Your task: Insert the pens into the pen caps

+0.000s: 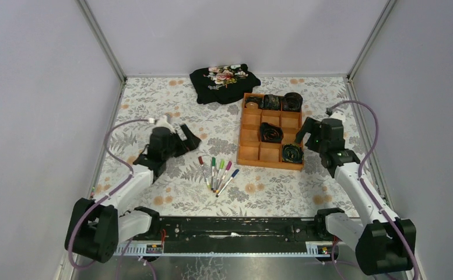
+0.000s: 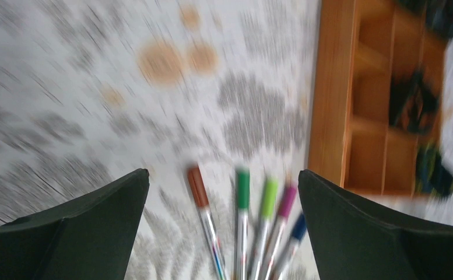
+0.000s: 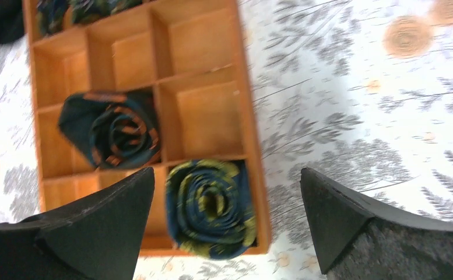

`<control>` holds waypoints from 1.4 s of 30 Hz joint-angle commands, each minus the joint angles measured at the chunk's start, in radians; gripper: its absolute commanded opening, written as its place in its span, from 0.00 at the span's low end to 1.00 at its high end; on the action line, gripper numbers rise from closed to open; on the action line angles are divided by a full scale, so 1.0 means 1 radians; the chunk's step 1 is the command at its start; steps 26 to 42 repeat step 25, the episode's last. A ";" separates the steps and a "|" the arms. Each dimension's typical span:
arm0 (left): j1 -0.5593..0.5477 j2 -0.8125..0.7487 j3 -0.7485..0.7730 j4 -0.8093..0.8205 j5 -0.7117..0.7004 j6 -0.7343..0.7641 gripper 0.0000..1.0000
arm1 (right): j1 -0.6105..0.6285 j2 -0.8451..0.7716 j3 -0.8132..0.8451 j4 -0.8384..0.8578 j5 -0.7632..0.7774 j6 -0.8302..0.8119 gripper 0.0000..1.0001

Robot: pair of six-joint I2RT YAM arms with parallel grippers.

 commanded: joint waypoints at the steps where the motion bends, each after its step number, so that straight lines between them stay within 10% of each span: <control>1: 0.231 0.020 0.037 0.203 -0.062 0.020 0.98 | -0.135 -0.020 -0.048 0.150 0.020 -0.031 1.00; 9: 0.366 -0.160 -0.177 0.428 -0.516 0.091 1.00 | -0.200 -0.188 -0.306 0.388 0.292 -0.083 0.99; 25: 0.362 0.213 -0.231 0.875 -0.458 0.312 0.98 | -0.199 -0.038 -0.616 1.108 0.281 -0.233 0.99; 42: 0.362 0.213 -0.231 0.875 -0.458 0.312 0.98 | -0.199 -0.038 -0.616 1.108 0.281 -0.233 0.99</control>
